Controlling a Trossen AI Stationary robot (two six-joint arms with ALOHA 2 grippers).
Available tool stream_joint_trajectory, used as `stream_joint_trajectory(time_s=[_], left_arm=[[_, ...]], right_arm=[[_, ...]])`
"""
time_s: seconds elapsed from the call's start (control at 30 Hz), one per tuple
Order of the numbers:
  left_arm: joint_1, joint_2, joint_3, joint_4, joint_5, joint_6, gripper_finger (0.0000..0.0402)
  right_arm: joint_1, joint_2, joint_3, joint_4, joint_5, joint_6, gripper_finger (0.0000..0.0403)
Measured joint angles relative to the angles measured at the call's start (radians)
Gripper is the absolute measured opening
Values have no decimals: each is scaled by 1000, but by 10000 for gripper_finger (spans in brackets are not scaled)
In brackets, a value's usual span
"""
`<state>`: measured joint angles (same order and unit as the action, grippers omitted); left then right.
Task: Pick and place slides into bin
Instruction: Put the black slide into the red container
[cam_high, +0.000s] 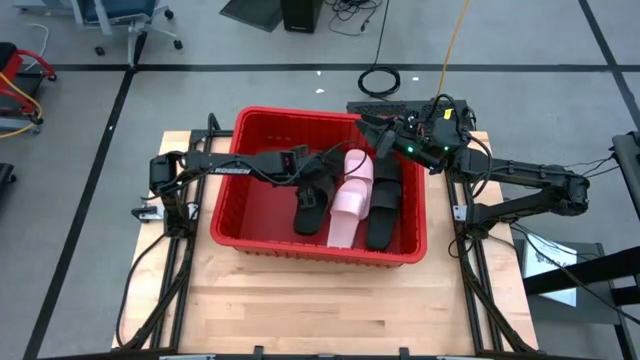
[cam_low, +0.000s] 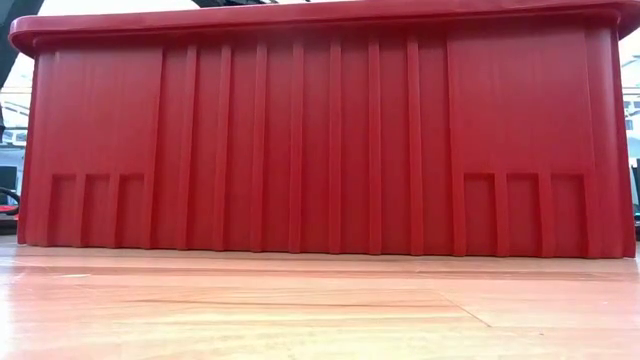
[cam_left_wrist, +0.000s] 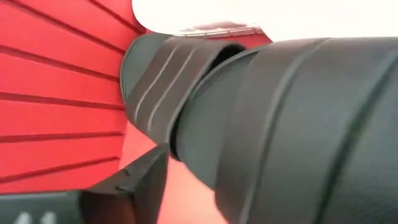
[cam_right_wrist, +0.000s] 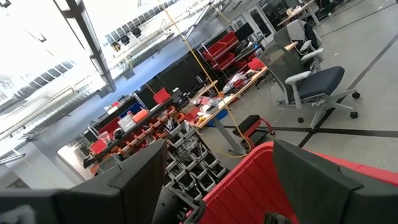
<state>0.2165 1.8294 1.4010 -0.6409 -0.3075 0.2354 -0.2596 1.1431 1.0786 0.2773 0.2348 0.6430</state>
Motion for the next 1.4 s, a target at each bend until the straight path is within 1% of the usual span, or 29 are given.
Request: stream_joint_trajectory(time_s=[0.1, 0.2, 0.3, 0.4, 0.43, 0.47, 0.53, 0.57, 0.6, 0.63, 0.7, 0.73, 0.77, 0.8, 0.83, 0.9, 0.93, 0.97, 1.03, 1.1, 1.17, 1.2, 1.27, 1.3, 1.37, 1.4], left_arm=[[-3, 0, 0, -25, 2, -35, 300], [-16, 0, 0, -46, 8, -46, 323], [-31, 0, 0, -56, 43, -38, 332], [-49, 0, 0, -62, 41, -32, 330], [-53, 0, 0, -65, 22, -25, 328], [-59, 0, 0, -72, -34, -23, 325], [-72, 0, 0, -74, -242, -54, 318], [-69, 0, 0, -59, -285, -60, 314], [-62, 0, 0, -38, -270, -53, 309], [-50, 0, 0, -15, -184, -43, 305], [-29, 1, 1, -15, 59, -30, 296], [-24, 2, 1, -33, 136, -25, 292], [-27, 2, 1, -60, 158, -19, 288], [-32, 2, 1, -82, 140, -15, 283], [-36, 4, 1, -90, 84, -22, 280], [-35, 6, 0, -95, -40, -87, 273], [-28, 3, 0, -95, -71, -115, 271], [-22, -2, 0, -88, -51, -119, 268], [-15, -8, 2, -82, 37, -75, 264], [-26, -6, -1, -101, -3, -113, 259], [-25, -3, -2, -95, 17, -104, 254], [-22, -4, -1, -90, -2, -95, 251], [-26, -5, 0, -86, -117, -108, 247], [-25, -5, 0, -73, -123, -107, 244], [-21, -5, 0, -64, -63, -81, 242], [-21, -5, 0, -68, -52, -78, 241]], right_arm=[[0, 0, 0, -1, 0, 0, 281], [0, 0, 0, -1, 0, 0, 281], [0, 0, 0, -1, 0, 0, 281], [0, 0, 0, -1, 0, 0, 281], [0, 0, 0, -1, 0, 0, 281], [0, 0, 0, -1, 0, 0, 281], [0, 0, 0, -1, 0, 0, 281], [0, 0, 0, -1, 0, 0, 281], [0, 0, 0, -1, 0, 0, 281], [0, 0, 0, -1, 0, 0, 281], [0, 0, 0, -1, 0, 0, 281], [0, 0, 0, -1, 0, 0, 281], [0, 0, 0, -1, 0, 0, 281], [0, 0, 0, -1, 0, 0, 281], [0, 0, 0, -1, 0, 0, 281], [0, 0, 0, -2, 0, 0, 281], [0, 0, 0, -2, 0, 0, 281], [0, 0, 0, -2, 0, 0, 281], [0, 1, 0, -2, 0, 0, 281], [0, 9, 1, -1, 0, 2, 281], [0, 11, 1, -8, 0, 7, 281], [0, 11, 1, -8, 0, 7, 281], [0, 10, 1, -4, 0, 8, 281], [0, 10, 1, -4, 0, 11, 281], [0, 10, 1, -7, 0, 10, 281], [0, 10, 1, -8, 0, 10, 281]])
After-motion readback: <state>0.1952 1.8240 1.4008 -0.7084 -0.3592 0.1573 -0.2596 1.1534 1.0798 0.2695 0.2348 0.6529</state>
